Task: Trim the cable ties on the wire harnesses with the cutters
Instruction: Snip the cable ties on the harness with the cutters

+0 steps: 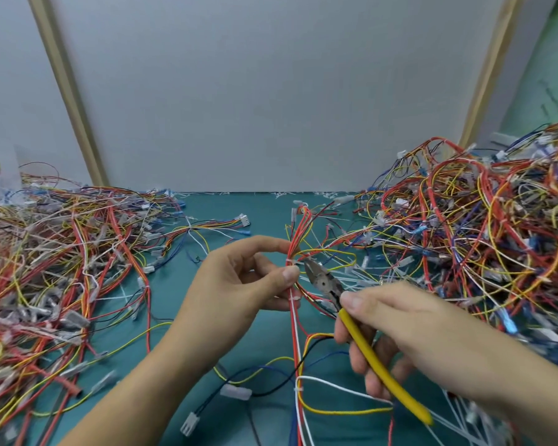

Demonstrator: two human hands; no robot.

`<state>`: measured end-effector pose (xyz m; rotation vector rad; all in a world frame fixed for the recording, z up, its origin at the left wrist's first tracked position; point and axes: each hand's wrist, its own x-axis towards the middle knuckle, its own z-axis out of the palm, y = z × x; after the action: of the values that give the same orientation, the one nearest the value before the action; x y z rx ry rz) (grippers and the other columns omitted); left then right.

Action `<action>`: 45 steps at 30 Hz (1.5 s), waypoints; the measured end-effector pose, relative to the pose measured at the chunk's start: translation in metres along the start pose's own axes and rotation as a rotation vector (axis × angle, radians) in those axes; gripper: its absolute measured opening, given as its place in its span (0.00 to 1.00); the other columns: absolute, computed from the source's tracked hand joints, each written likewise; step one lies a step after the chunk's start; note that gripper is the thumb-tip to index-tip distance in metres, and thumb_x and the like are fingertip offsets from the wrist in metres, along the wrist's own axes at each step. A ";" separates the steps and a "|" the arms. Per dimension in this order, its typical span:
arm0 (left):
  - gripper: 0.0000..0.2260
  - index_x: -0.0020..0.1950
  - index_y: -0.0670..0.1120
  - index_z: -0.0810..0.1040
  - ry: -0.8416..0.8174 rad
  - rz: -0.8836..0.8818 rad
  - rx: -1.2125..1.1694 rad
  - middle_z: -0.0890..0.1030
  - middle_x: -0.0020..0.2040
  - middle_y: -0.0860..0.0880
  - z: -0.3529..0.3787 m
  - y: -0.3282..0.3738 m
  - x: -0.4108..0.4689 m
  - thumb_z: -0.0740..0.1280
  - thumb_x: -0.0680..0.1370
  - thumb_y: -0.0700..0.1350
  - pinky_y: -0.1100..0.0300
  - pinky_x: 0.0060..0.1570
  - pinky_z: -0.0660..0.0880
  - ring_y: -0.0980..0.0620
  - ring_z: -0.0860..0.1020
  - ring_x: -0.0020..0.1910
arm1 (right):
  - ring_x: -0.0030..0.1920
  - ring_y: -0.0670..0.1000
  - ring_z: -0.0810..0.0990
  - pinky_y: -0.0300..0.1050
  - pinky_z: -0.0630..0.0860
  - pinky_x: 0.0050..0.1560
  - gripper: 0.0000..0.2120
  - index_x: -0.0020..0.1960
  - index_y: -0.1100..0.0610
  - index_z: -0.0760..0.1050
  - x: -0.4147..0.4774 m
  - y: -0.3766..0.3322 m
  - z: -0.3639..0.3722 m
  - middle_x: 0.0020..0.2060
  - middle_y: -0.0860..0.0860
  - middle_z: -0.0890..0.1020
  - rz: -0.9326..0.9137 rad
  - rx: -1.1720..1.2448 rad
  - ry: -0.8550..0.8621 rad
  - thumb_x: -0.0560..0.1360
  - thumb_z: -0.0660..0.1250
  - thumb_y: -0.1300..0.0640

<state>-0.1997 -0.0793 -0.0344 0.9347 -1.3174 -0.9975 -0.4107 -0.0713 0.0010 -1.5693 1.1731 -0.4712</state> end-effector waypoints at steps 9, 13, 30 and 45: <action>0.11 0.52 0.42 0.82 -0.012 0.003 -0.004 0.78 0.30 0.47 0.001 0.000 0.000 0.73 0.71 0.40 0.55 0.39 0.82 0.45 0.84 0.36 | 0.33 0.56 0.82 0.48 0.80 0.36 0.21 0.44 0.59 0.79 0.000 -0.001 0.002 0.33 0.54 0.83 -0.037 -0.051 -0.002 0.80 0.58 0.44; 0.11 0.51 0.42 0.83 -0.011 -0.001 -0.010 0.78 0.30 0.46 0.002 0.000 0.000 0.73 0.70 0.41 0.55 0.39 0.82 0.45 0.84 0.36 | 0.33 0.55 0.83 0.47 0.80 0.35 0.21 0.41 0.56 0.79 0.001 0.002 0.003 0.33 0.53 0.83 -0.058 -0.081 0.010 0.80 0.58 0.43; 0.11 0.50 0.43 0.81 -0.023 0.002 0.018 0.79 0.29 0.49 0.004 0.000 -0.001 0.73 0.69 0.42 0.56 0.38 0.82 0.46 0.84 0.35 | 0.31 0.54 0.83 0.51 0.81 0.37 0.20 0.40 0.52 0.78 0.006 0.007 0.004 0.32 0.51 0.83 -0.097 -0.156 0.033 0.79 0.56 0.41; 0.08 0.50 0.43 0.81 -0.037 0.015 0.030 0.78 0.29 0.49 0.005 -0.003 -0.001 0.73 0.72 0.38 0.57 0.37 0.81 0.47 0.84 0.35 | 0.26 0.51 0.77 0.46 0.74 0.28 0.21 0.39 0.54 0.76 0.006 0.010 0.008 0.27 0.50 0.77 -0.114 -0.206 0.083 0.81 0.55 0.43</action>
<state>-0.2043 -0.0794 -0.0373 0.9318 -1.3722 -0.9903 -0.4059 -0.0724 -0.0120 -1.8160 1.2313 -0.5065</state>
